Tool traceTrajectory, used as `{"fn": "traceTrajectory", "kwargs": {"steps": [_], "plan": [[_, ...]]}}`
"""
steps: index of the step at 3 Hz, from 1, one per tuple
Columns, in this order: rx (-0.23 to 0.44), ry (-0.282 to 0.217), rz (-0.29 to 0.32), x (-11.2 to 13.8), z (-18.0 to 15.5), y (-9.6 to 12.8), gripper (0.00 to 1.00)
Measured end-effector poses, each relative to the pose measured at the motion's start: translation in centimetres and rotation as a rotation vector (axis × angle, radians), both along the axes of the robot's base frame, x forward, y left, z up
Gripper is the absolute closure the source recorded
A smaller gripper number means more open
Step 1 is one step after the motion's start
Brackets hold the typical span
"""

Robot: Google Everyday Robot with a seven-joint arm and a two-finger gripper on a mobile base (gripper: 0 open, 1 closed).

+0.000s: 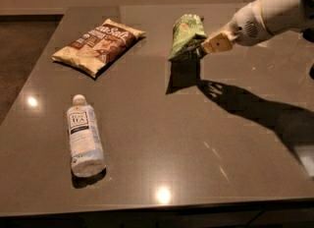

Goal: Move green jalapeno chip bag near blue plastic bottle

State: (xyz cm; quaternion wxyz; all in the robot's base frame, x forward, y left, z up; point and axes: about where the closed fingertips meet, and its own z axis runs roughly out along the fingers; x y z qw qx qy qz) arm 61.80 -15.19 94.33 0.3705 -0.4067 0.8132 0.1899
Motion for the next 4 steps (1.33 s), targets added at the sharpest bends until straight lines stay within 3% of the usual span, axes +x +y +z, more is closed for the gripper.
{"fn": "traceTrajectory", "kwargs": {"steps": [2, 4], "plan": [[0.054, -0.1, 0.322, -7.0, 0.9, 4.6, 1.0], [-0.042, -0.2, 0.634, -12.9, -0.8, 9.5, 0.99]]}}
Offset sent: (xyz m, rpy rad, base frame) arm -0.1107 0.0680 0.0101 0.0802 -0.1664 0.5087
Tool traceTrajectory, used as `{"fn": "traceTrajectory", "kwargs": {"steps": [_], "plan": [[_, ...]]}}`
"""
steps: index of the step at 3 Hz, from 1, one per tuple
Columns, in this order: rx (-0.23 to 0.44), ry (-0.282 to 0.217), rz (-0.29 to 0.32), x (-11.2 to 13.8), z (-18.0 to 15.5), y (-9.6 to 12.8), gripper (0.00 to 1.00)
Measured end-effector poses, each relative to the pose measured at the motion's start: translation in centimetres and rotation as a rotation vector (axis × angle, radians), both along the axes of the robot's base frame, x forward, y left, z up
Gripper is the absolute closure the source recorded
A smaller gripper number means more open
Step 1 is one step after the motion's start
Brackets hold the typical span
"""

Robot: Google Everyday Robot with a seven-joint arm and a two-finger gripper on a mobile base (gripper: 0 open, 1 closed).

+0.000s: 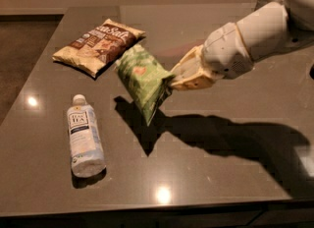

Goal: Move green jalapeno chip bag near blue plastic bottle

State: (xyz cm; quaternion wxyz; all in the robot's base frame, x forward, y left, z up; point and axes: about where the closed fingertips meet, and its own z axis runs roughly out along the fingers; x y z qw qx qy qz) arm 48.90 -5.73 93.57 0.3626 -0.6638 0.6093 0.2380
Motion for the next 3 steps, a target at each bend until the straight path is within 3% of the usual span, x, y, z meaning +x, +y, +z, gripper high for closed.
{"fn": "traceTrajectory", "kwargs": {"steps": [2, 3], "plan": [[-0.072, 0.006, 0.149, -2.4, -2.5, 3.0, 0.54], [-0.066, 0.036, 0.199, -3.1, -3.4, 3.8, 0.22]]}}
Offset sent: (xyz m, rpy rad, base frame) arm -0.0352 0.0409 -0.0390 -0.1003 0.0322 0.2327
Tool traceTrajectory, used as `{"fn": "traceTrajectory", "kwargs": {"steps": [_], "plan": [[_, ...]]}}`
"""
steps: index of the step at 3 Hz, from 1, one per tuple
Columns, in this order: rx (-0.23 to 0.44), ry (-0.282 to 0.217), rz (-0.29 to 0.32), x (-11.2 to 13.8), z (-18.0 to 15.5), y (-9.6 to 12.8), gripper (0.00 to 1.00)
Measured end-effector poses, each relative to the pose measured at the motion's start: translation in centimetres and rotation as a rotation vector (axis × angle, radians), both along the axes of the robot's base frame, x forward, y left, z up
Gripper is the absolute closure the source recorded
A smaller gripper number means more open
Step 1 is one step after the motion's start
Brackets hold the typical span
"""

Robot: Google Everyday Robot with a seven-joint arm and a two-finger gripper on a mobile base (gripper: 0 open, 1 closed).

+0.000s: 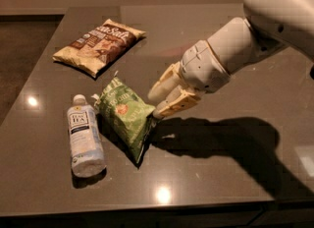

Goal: Move green jalapeno chip bag near blue plastic bottle

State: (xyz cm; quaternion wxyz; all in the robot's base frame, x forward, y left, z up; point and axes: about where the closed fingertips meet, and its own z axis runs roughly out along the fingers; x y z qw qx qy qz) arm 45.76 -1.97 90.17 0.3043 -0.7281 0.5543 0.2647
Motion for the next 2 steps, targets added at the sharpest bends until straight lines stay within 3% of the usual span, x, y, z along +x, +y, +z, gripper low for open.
{"fn": "traceTrajectory", "kwargs": {"steps": [1, 2], "plan": [[-0.002, -0.004, 0.0, -0.01, 0.09, 0.16, 0.0], [-0.002, -0.004, 0.0, -0.02, 0.1, 0.16, 0.0]]}}
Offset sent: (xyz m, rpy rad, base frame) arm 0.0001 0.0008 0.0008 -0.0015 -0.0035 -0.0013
